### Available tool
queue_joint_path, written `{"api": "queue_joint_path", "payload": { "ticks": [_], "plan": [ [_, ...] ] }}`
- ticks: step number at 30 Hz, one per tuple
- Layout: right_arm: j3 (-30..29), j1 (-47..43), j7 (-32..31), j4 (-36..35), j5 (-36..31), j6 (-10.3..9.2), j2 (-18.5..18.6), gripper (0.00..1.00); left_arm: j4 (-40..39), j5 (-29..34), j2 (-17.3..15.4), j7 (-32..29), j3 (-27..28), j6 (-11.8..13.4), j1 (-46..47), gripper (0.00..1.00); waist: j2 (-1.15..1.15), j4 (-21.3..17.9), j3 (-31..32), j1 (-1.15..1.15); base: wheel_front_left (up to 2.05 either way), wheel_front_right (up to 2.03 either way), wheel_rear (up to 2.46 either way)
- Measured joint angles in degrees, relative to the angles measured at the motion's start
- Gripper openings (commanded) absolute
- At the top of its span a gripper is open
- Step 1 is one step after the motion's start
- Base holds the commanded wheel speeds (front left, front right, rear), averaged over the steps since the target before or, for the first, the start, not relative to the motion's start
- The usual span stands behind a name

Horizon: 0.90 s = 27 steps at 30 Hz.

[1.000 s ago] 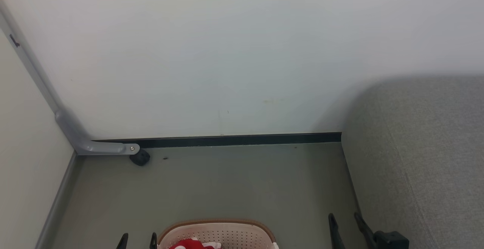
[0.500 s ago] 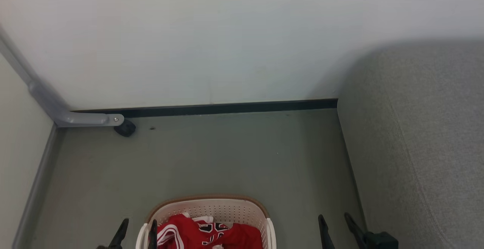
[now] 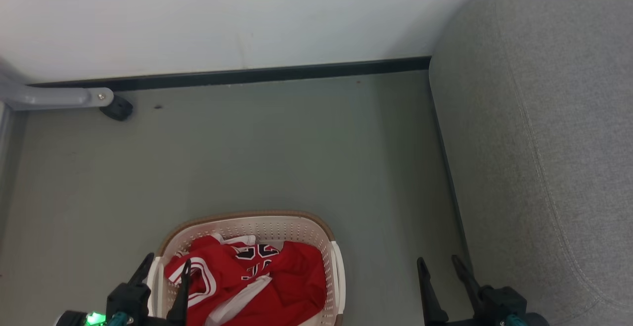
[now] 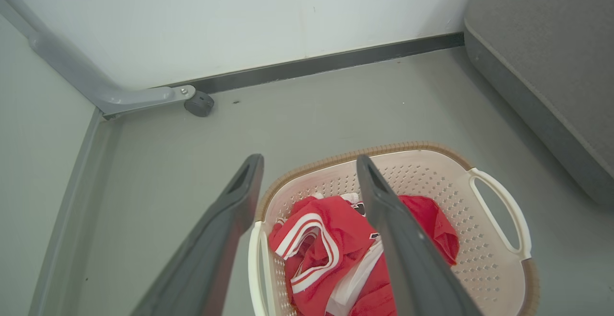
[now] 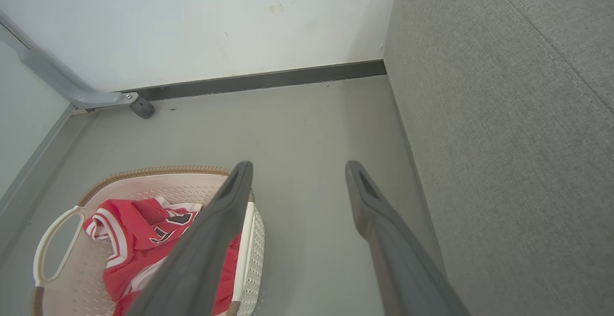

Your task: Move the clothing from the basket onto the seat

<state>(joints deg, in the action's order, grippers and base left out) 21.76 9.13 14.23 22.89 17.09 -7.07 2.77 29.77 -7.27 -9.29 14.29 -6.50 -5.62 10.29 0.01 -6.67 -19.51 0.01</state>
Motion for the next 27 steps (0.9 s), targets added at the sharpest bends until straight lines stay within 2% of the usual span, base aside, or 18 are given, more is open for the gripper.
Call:
{"api": "queue_joint_path", "payload": {
  "ticks": [13, 20, 27],
  "plan": [
    [-5.6, 0.9, 0.0, -7.4, 0.9, -0.07, 0.0, 1.00, 8.1, 3.9, -0.7, -2.0, -6.7, -1.0, 13.1, 1.00, 0.00, -2.1, -11.3, 0.00, 0.00, 0.00, 0.00],
    [-7.9, 1.0, 0.0, -11.2, -0.8, -0.07, 0.0, 1.00, 13.9, 2.4, 1.7, -4.9, -7.3, -1.5, 18.8, 1.00, 0.00, -1.4, -17.4, 0.00, 0.00, 0.00, 0.00],
    [-8.2, 3.5, 0.1, -13.8, -2.6, -0.07, 0.0, 1.00, 20.5, -2.5, 4.5, -9.5, -5.4, -1.5, 25.2, 1.00, 0.01, 0.4, -23.0, 0.00, 0.00, 0.00, 0.00]
  ]
}}
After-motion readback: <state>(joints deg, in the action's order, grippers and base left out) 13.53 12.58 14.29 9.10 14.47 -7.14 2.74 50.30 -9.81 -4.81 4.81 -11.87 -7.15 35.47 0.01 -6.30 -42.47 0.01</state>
